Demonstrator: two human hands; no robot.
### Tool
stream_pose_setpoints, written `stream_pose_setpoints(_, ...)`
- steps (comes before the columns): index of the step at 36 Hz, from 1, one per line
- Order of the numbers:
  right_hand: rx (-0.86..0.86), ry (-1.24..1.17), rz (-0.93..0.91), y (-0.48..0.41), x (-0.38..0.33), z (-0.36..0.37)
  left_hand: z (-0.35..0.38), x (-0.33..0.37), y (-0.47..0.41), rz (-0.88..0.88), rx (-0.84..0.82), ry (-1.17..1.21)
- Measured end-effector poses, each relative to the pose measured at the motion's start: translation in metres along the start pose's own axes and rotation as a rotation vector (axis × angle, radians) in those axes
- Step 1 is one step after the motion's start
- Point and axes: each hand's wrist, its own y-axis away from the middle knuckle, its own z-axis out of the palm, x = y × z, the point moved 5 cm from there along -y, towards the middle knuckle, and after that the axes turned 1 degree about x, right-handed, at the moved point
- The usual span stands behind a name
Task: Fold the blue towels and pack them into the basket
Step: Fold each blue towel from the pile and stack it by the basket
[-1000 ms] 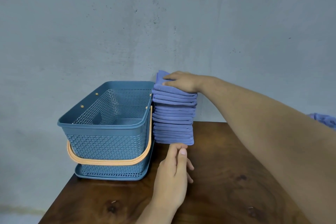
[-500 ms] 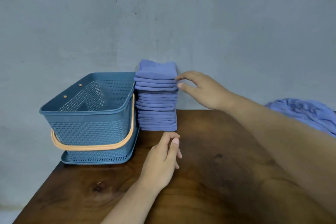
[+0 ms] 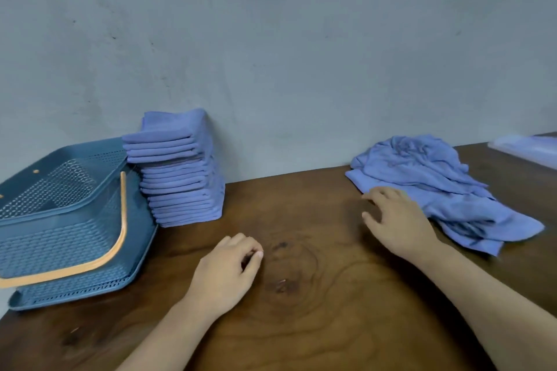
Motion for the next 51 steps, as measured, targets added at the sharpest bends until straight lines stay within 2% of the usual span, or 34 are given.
stream_pose_setpoints(6, 0.113, 0.132, 0.209, -0.007, 0.055, -0.004, 0.027, 0.035, -0.032, 0.018, 0.016, -0.054)
stream_pose_setpoints(8, 0.070, 0.167, 0.251, -0.009, 0.065, -0.003, 0.036, 0.050, -0.045, 0.023, 0.010, -0.053)
stream_pose_setpoints(11, -0.066, 0.205, 0.246, -0.010, 0.069, 0.007, 0.048, 0.074, -0.063, 0.041, -0.005, -0.043)
stream_pose_setpoints(17, -0.145, 0.255, 0.194, -0.011, 0.060, 0.016, 0.061, 0.094, -0.079, 0.072, -0.034, -0.048)
stream_pose_setpoints(21, -0.138, 0.260, 0.186, -0.015, 0.061, 0.017, 0.063, 0.084, -0.078, 0.080, -0.060, 0.001)
stream_pose_setpoints(25, -0.044, 0.215, 0.234, -0.024, 0.066, 0.015, 0.063, 0.081, -0.080, 0.066, -0.073, 0.045)
stream_pose_setpoints(30, 0.117, 0.278, 0.262, -0.074, 0.082, -0.011, 0.063, 0.081, -0.084, 0.025, -0.080, 0.119)
stream_pose_setpoints(35, 0.066, 0.154, 0.462, -0.139, 0.126, -0.042, 0.062, 0.082, -0.083, 0.019, -0.074, 0.146)
stream_pose_setpoints(37, -0.007, 0.133, 0.514, -0.158, 0.143, -0.040, 0.062, 0.082, -0.083, 0.018, -0.072, 0.154)
stream_pose_setpoints(41, -0.080, 0.184, 0.471, -0.175, 0.156, -0.029, 0.061, 0.080, -0.084, 0.011, -0.068, 0.173)
stream_pose_setpoints(44, 0.066, 0.153, 0.422, -0.179, 0.145, -0.033, 0.061, 0.080, -0.084, -0.002, -0.064, 0.181)
stream_pose_setpoints(48, 0.297, -0.086, 0.261, -0.160, 0.098, -0.033, 0.058, 0.078, -0.084, -0.026, -0.027, 0.268)
stream_pose_setpoints(51, 0.216, -0.318, 0.099, -0.119, 0.042, -0.027, 0.056, 0.073, -0.084, -0.069, 0.006, 0.380)
